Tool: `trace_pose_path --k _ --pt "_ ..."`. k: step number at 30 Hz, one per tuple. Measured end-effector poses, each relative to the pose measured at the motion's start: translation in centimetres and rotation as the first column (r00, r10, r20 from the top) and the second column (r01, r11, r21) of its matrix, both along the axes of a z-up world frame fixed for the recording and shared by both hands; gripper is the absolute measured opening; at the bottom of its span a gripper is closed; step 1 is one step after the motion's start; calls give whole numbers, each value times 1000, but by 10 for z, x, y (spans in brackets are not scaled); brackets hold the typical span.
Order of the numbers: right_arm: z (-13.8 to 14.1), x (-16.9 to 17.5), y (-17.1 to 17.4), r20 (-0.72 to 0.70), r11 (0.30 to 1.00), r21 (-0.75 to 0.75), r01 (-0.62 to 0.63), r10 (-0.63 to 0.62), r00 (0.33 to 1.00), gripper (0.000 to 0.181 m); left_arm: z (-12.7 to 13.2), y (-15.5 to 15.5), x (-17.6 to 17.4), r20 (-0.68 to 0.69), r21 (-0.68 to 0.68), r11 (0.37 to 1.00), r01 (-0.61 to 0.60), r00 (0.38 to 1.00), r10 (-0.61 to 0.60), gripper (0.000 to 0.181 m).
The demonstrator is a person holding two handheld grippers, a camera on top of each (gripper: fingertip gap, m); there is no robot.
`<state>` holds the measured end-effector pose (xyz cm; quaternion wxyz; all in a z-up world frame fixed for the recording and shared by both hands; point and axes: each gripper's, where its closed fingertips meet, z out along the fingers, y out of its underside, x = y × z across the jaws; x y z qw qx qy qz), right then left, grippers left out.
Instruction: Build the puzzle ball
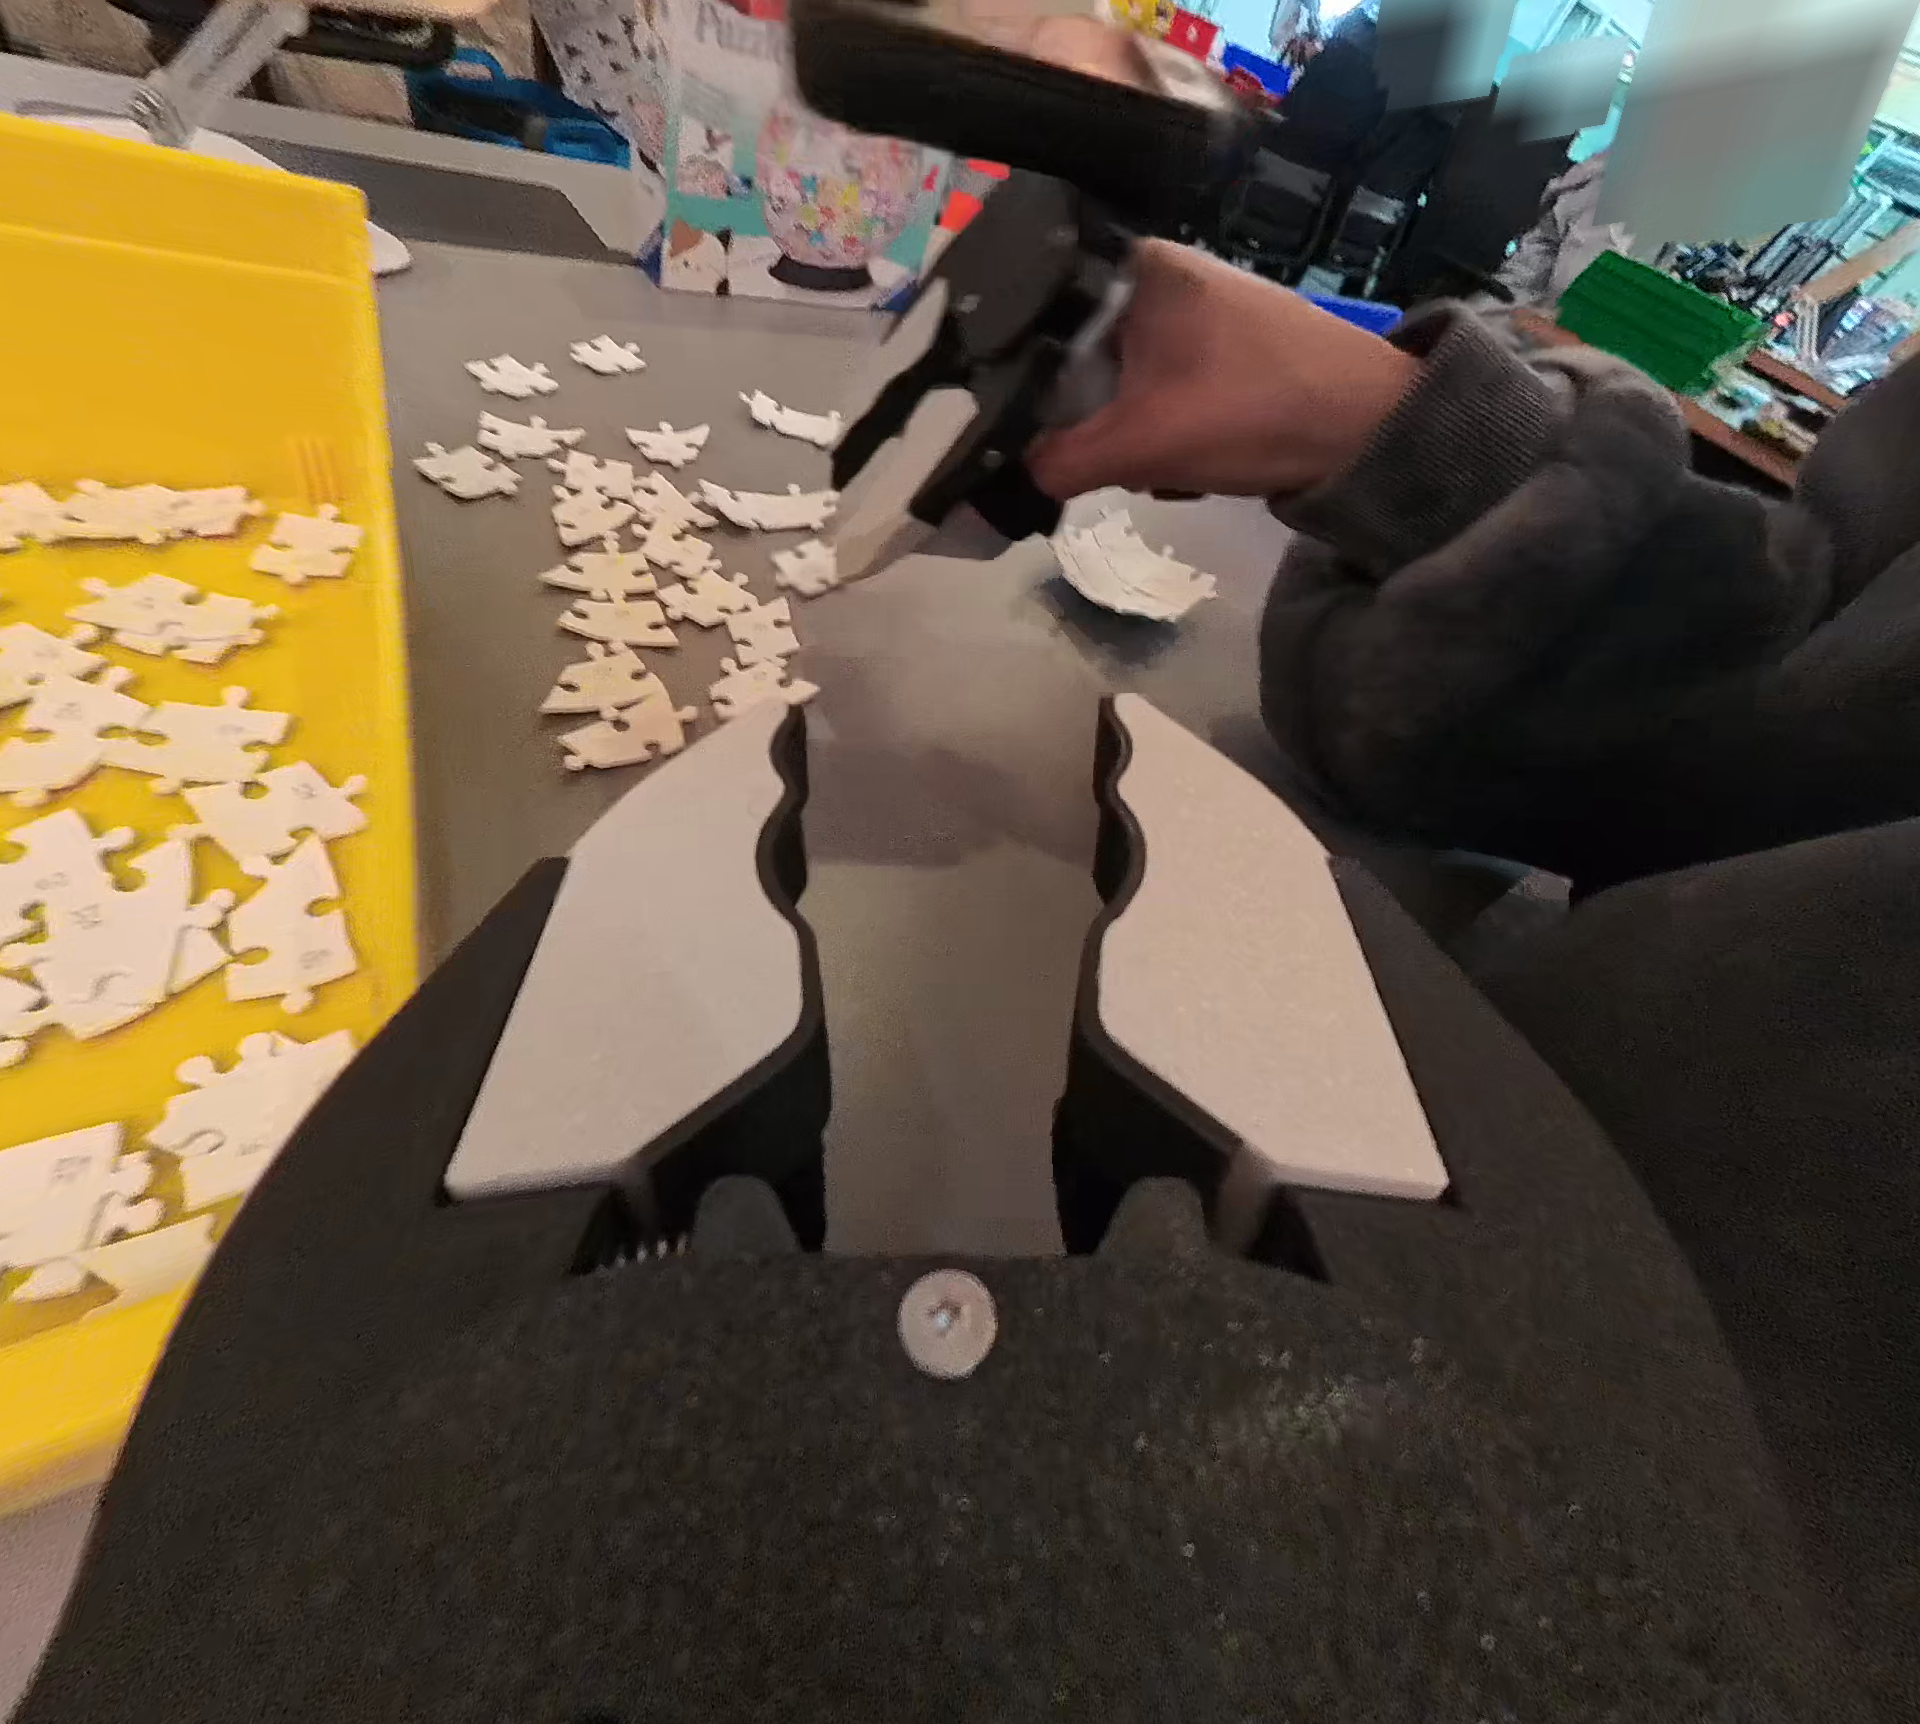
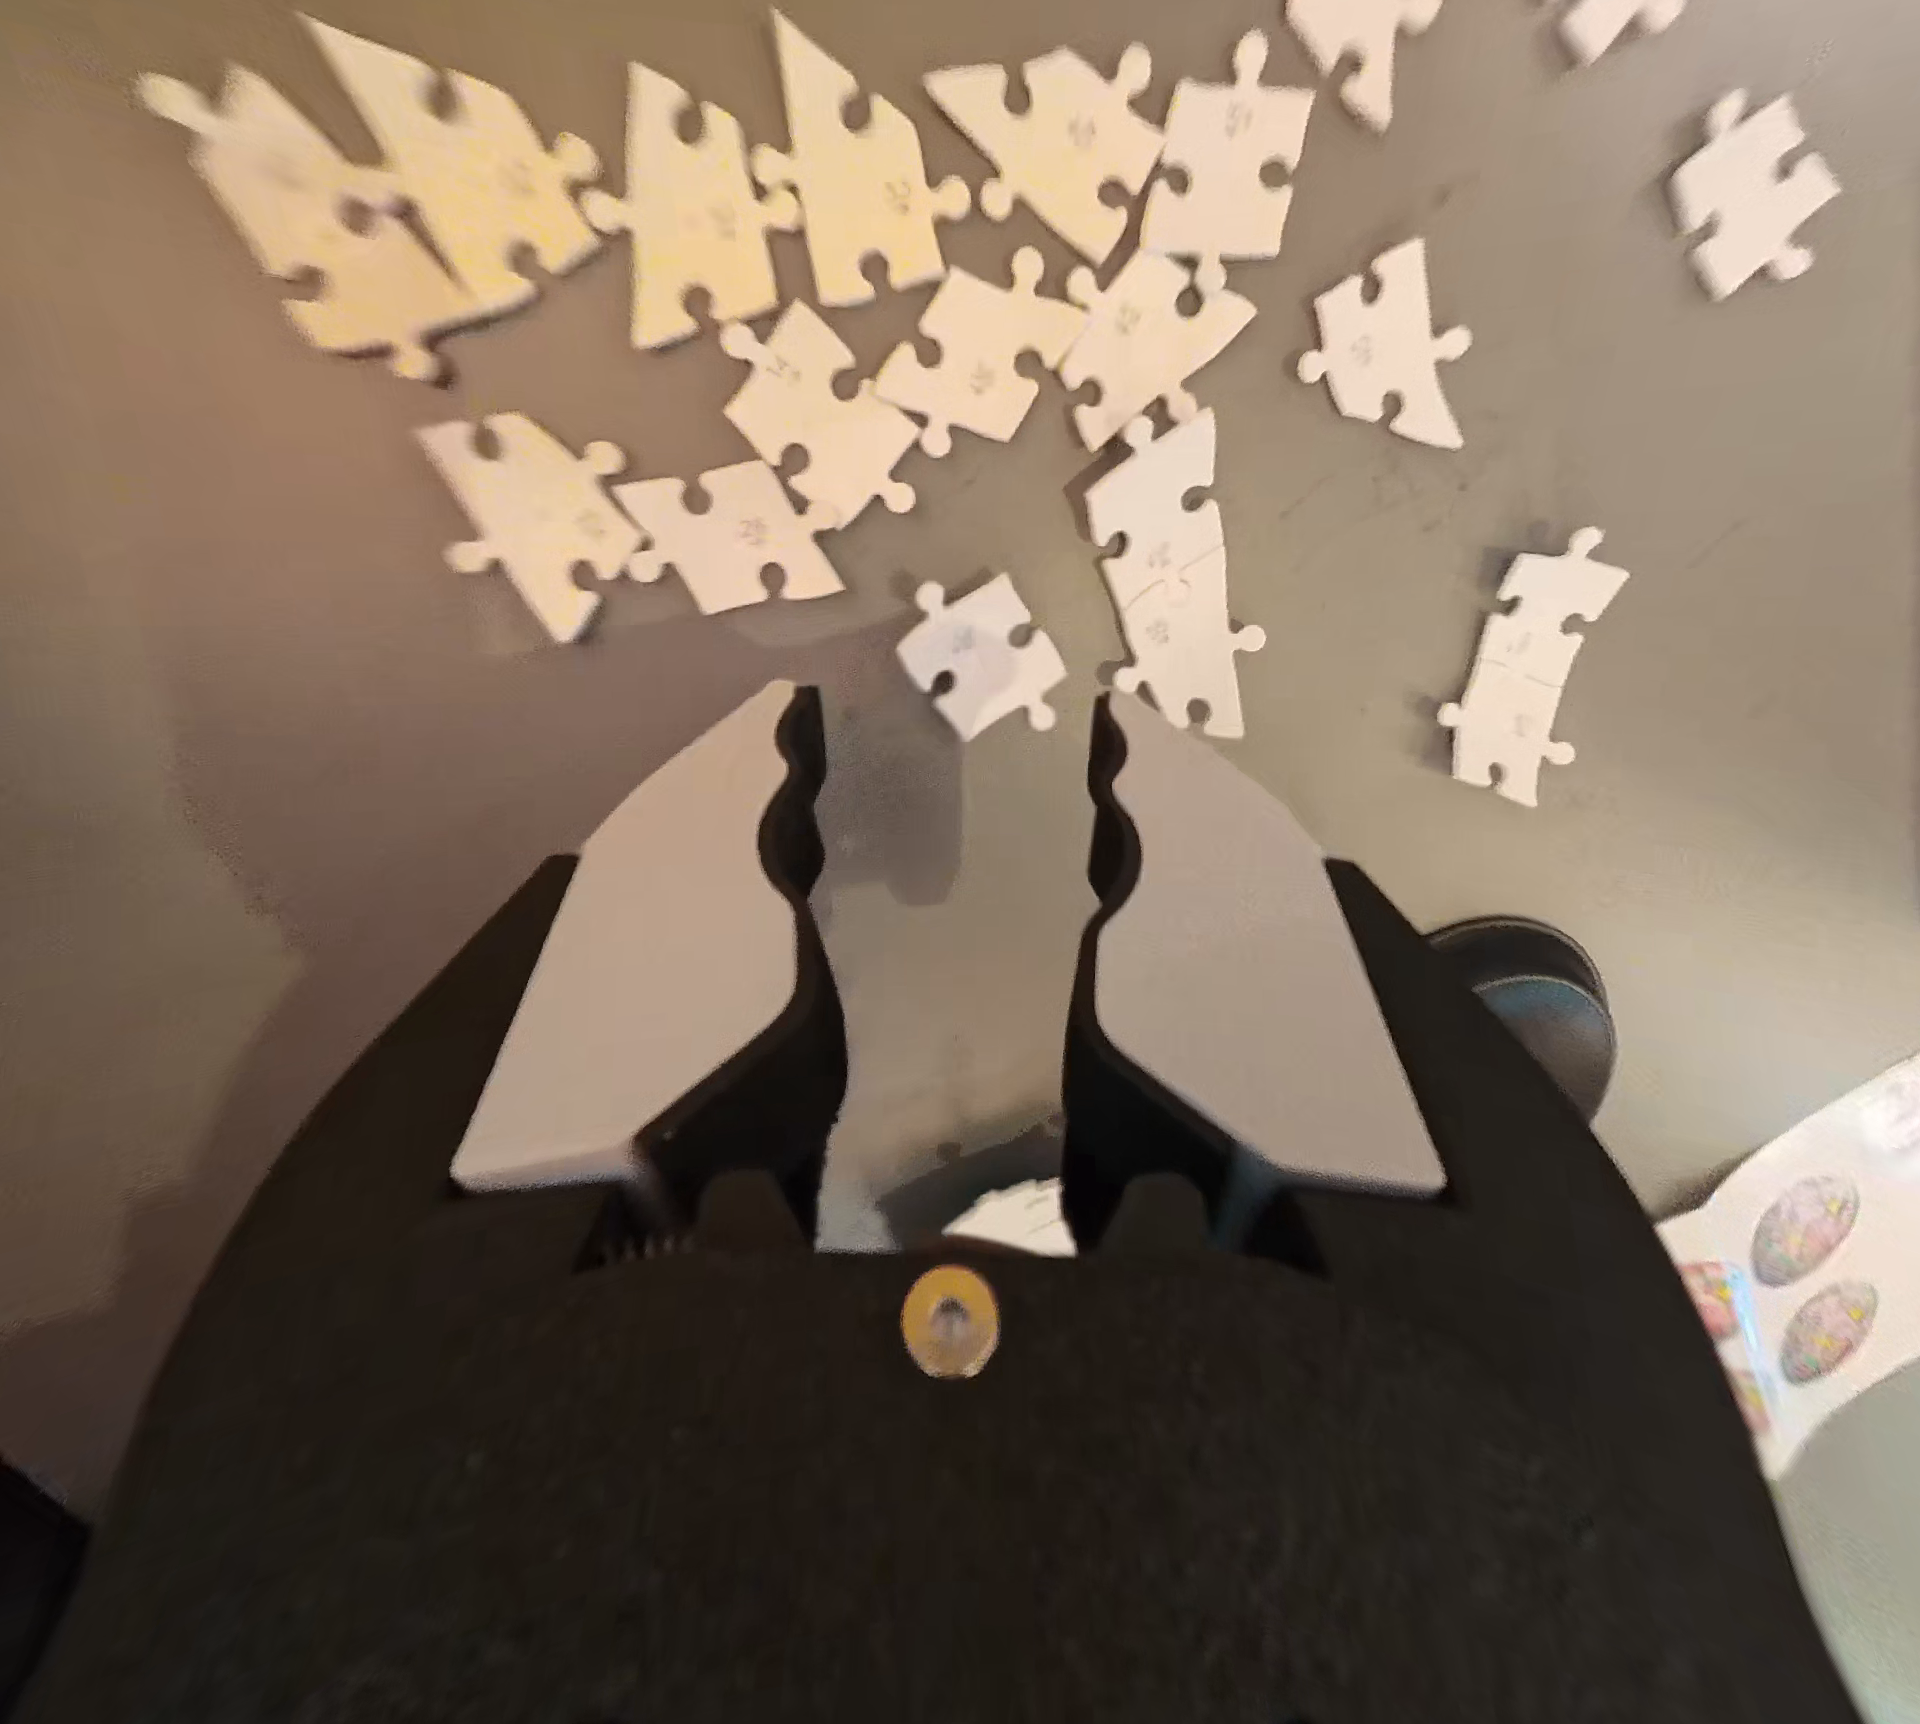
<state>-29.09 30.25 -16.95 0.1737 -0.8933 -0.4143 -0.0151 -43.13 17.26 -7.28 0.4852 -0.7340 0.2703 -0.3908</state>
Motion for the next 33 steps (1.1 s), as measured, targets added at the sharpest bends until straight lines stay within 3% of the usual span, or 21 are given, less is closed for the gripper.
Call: trace_pose_path --k 4,6,9,12,15,23,28,33 --pt "39 -31 -40 -312 987 154 -54 101 945 46 18 10 -27 33 21 996 -84 996 83 55" --pt "56 -49 -71 -504 977 200 -70 164 848 41 29 20 -55 26 43 987 -157 987 156 55" --pt "67 -54 -105 -669 971 235 -46 196 717 41 25 41 -110 -128 63 959 -277 951 283 56" --pt "64 -45 -123 -686 958 283 -45 235 688 42 3 57 -155 -343 59 939 -340 876 339 55" --pt "63 -40 -134 -690 939 340 -46 283 666 41 -17 65 -178 -471 10 933 -360 821 322 53" --pt "54 -52 -127 -751 940 341 3 271 602 41 -50 79 -196 -653 -53 918 -393 709 266 53" --pt "48 -52 -123 -730 929 370 17 280 624 43 -54 77 -204 -666 -144 919 -368 723 185 53" --pt "47 -56 -120 -734 920 392 30 293 613 43 -51 77 -219 -702 -115 920 -376 685 193 53"
